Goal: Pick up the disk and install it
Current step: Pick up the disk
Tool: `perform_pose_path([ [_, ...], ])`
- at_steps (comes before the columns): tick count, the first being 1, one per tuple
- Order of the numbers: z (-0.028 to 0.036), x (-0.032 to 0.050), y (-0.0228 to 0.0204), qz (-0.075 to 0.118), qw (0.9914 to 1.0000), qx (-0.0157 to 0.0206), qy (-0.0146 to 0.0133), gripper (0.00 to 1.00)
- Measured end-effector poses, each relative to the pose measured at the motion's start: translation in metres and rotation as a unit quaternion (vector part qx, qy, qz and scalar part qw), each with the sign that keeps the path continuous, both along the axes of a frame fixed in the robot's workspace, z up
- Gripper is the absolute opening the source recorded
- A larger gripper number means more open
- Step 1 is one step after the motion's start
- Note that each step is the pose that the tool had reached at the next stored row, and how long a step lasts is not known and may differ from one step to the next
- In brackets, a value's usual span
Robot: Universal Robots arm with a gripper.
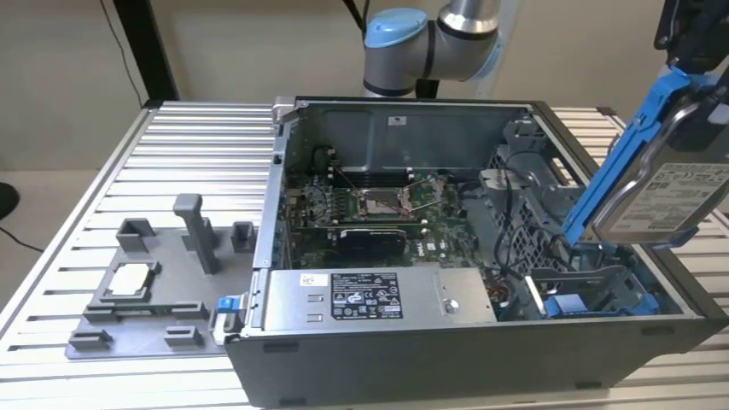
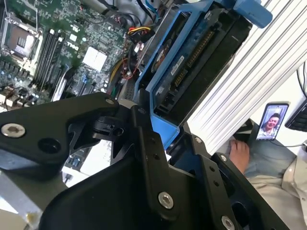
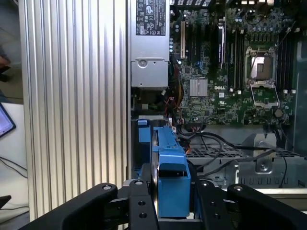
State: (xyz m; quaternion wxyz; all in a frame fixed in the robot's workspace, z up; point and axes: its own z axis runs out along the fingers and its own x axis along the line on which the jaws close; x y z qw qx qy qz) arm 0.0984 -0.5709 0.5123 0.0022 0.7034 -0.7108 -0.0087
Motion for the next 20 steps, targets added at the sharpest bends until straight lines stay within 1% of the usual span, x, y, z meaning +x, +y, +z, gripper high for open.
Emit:
perform_pose_path([
  [10, -0.0081, 0.0002, 0.0000, 0.000, 1.00000, 0.0000, -0.0001, 0.00],
  [14, -0.0098, 0.0002, 0.0000, 0.000, 1.00000, 0.0000, -0.0007, 0.00],
  [20, -0.0111, 0.0002, 0.0000, 0.000, 1.00000, 0.0000, -0.0007, 0.00],
])
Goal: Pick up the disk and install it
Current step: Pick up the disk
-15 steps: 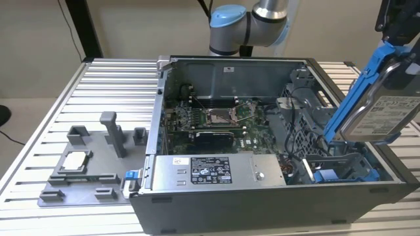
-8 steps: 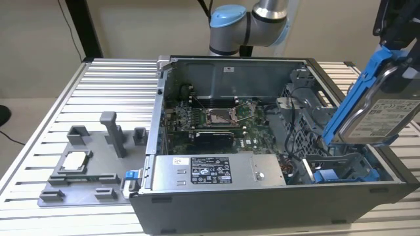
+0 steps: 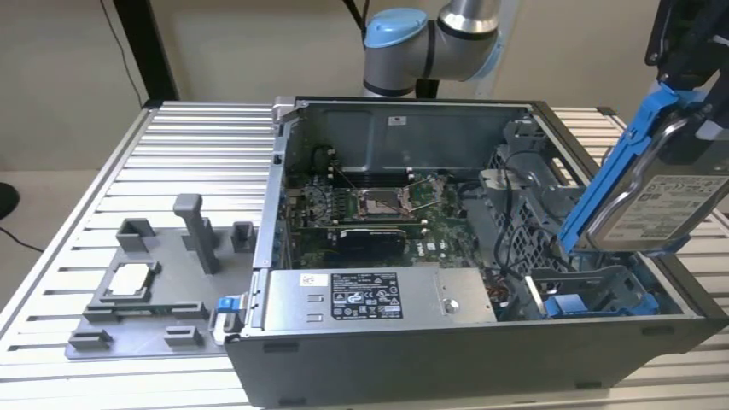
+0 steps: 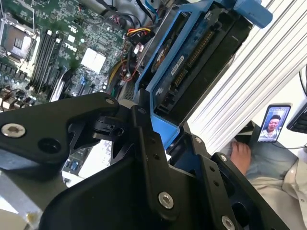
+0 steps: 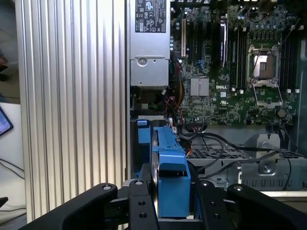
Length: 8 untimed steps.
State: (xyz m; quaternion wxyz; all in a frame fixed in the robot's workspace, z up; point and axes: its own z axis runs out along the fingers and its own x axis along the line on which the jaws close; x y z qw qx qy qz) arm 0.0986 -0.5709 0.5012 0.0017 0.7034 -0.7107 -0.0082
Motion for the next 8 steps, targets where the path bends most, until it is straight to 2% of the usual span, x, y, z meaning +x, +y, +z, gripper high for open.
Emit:
perform_pose_path([
  [8, -0.0040, 0.0000, 0.0000, 0.000, 1.00000, 0.0000, -0.0008, 0.00],
])
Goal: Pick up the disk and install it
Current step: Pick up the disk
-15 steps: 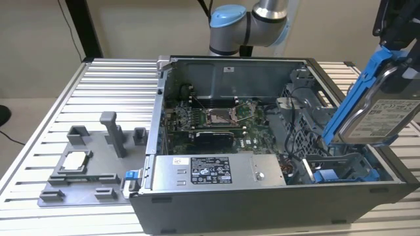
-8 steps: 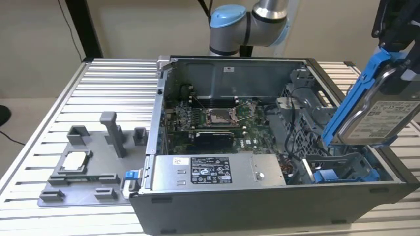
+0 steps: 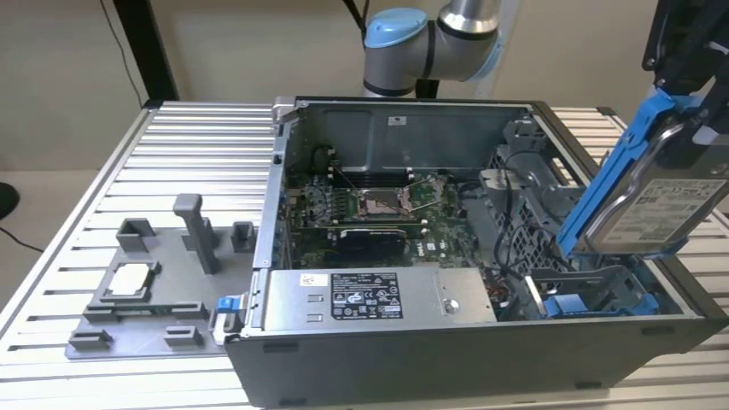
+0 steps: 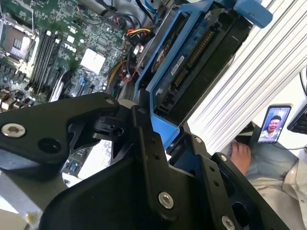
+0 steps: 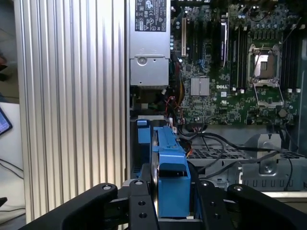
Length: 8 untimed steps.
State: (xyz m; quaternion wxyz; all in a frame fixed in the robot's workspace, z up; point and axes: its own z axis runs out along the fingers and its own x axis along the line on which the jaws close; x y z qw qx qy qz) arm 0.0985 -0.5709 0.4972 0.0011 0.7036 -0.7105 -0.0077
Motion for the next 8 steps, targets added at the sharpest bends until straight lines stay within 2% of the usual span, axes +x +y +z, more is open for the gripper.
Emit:
perform_pose_path([
  [8, -0.0018, 0.0000, 0.0000, 0.000, 1.00000, 0.0001, 0.0000, 0.00],
])
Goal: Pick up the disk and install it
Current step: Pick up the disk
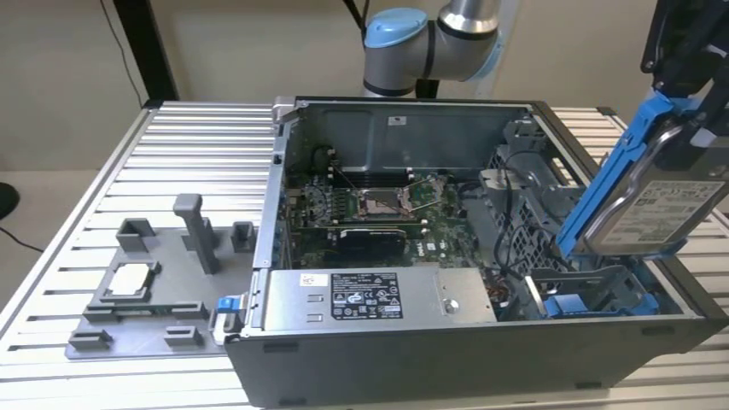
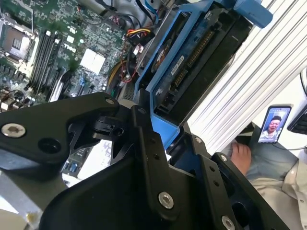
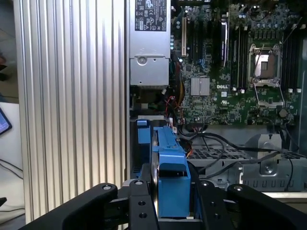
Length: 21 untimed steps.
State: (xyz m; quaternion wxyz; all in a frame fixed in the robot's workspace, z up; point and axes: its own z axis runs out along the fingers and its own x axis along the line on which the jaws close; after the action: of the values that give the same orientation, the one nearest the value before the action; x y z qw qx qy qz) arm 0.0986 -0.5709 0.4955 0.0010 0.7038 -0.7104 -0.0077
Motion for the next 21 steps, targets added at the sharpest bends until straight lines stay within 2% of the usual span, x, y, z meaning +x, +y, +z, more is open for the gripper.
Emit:
perform_pose_path([
  [12, -0.0138, 0.0000, 0.0000, 0.000, 1.00000, -0.0001, 0.0000, 0.00],
  [21, -0.0147, 0.0000, -0.0001, 0.000, 1.00000, -0.0001, 0.0000, 0.00],
])
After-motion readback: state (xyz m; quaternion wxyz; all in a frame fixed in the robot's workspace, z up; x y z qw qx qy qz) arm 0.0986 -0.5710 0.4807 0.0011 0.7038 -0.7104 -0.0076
